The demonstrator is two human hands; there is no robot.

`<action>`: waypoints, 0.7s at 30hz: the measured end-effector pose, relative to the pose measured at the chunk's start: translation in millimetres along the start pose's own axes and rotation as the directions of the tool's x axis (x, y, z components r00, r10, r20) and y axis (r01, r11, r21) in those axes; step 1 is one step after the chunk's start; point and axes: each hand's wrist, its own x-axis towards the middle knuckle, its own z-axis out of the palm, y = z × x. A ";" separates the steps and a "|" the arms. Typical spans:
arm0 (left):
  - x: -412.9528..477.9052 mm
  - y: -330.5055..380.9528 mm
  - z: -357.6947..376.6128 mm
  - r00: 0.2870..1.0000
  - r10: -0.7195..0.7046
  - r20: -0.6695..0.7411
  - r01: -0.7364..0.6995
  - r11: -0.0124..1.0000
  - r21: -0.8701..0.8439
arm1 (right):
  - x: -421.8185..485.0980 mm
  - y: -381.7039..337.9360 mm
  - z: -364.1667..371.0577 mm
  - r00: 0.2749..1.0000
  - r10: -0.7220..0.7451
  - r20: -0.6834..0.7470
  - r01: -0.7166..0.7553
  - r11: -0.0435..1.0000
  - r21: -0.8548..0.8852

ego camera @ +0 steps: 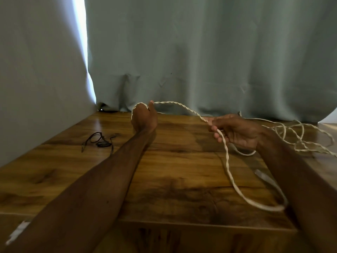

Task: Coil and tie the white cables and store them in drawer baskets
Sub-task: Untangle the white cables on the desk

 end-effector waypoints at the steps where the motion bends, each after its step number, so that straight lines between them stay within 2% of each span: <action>1: 1.6 -2.0 -0.1 0.999 -0.029 0.018 0.029 1.000 -0.011 | 3.1 1.6 1.0 1.000 -0.005 -0.024 0.006 0.999 0.031; 3: -0.4 -5.8 1.1 0.998 -0.030 0.063 0.032 0.999 -0.027 | 15.8 8.5 1.1 0.979 -0.043 -0.200 0.026 0.996 -0.086; 5: -8.8 -7.0 2.4 0.993 0.047 0.108 -0.045 0.999 -0.015 | 30.1 14.6 1.0 0.902 -0.160 -0.402 0.013 0.939 -0.345; 7: -16.2 -9.3 5.2 0.975 0.163 0.149 -0.164 0.986 -0.007 | 43.8 15.0 -2.6 0.842 -0.298 -0.449 0.020 0.849 -0.527; 9: -19.1 -9.6 6.1 0.955 0.235 0.183 -0.238 0.971 -0.008 | 53.9 11.1 -10.8 0.829 -0.365 -0.423 0.000 0.756 -0.654; 11: -21.5 -8.3 8.1 0.937 0.249 0.243 -0.253 0.967 -0.019 | 59.3 7.3 -16.6 0.850 -0.341 -0.401 -0.131 0.602 -0.788; 14: -26.6 -7.1 13.2 0.904 0.251 0.346 -0.246 0.967 -0.059 | 64.0 10.6 -9.2 0.841 -0.356 -0.406 -0.353 0.208 -0.912; 15: -28.9 -6.3 14.5 0.892 0.244 0.381 -0.232 0.970 -0.077 | 64.4 13.3 0.1 0.832 -0.395 -0.390 -0.374 0.121 -0.919; 16: -31.3 -5.5 15.3 0.875 0.237 0.422 -0.217 0.971 -0.096 | 65.4 16.2 11.4 0.830 -0.444 -0.338 -0.351 0.057 -0.935; 18: -37.0 0.2 14.8 0.828 0.243 0.506 -0.187 0.969 -0.160 | 67.6 18.4 36.7 0.837 -0.521 -0.168 -0.211 -0.025 -0.977; 21: -45.2 12.7 10.2 0.749 0.294 0.594 -0.116 0.940 -0.320 | 82.0 22.5 51.0 0.822 -0.563 0.088 0.078 -0.042 -0.996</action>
